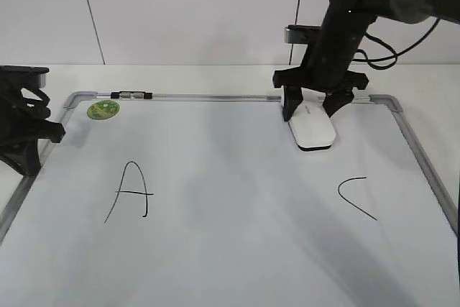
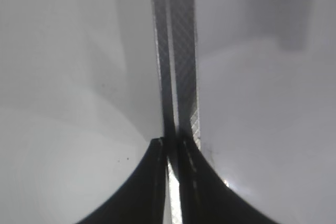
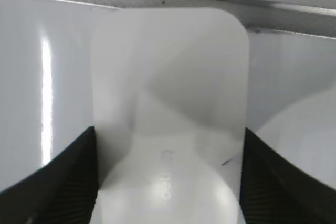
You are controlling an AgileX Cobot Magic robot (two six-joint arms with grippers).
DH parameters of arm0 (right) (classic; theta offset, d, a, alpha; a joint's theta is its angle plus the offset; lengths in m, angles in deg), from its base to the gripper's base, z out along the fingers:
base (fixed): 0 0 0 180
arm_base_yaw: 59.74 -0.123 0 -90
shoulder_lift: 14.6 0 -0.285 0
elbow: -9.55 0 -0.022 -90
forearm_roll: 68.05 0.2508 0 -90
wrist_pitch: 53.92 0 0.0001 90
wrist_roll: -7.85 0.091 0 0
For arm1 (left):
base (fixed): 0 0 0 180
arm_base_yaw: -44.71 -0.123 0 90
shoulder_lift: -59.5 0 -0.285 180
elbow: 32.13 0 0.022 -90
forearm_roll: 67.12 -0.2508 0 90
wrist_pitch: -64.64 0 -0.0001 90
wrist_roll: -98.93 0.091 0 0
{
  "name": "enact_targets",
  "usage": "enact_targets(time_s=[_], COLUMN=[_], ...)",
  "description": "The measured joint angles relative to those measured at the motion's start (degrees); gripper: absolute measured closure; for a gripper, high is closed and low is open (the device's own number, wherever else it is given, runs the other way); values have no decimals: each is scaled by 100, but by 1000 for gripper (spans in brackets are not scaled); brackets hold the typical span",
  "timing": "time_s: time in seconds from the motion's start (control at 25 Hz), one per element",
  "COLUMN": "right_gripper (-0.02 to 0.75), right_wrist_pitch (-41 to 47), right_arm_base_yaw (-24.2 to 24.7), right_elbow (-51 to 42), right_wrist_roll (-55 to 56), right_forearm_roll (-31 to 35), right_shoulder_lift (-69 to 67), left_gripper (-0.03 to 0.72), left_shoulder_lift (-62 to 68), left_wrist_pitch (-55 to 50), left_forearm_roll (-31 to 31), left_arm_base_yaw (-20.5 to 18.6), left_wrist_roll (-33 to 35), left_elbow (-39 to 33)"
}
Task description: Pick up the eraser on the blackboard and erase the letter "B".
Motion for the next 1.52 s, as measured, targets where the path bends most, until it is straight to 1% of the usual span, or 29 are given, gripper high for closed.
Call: enact_targets(time_s=[0.08,0.32,0.4,0.48,0.6,0.8,0.88,1.08,1.24,1.52], right_gripper=[201,201,201,201,201,201,201,201,201,201], right_wrist_pitch=[-38,-70,-70,-70,-70,-70,-70,-73,-96,-21], right_arm_base_yaw=[-246,-1451,-1678,-1715,-1663,-1360,-1134,-332,81,202], right_elbow=[0,0,0,0,0,0,0,-161,-293,-481], right_wrist_roll=[0,-21,-33,-33,-42,-44,-44,-33,-33,-45], right_forearm_roll=[-36,99,166,178,215,297,273,92,25,-227], right_shoulder_lift=[0,-12,-15,-15,-15,-15,-15,67,192,473], left_gripper=[659,659,659,659,658,658,658,657,657,657], left_shoulder_lift=[0,0,0,0,0,0,0,0,0,0], left_wrist_pitch=[-32,-29,-21,-7,-7,23,36,36,36,36], left_forearm_roll=[-19,-15,-15,-15,-15,1,11,11,11,11], left_arm_base_yaw=[0,0,0,0,0,0,0,0,0,0], left_wrist_roll=[0,0,0,0,0,0,37,37,37,37], left_elbow=[0,0,0,0,0,0,0,0,0,0])
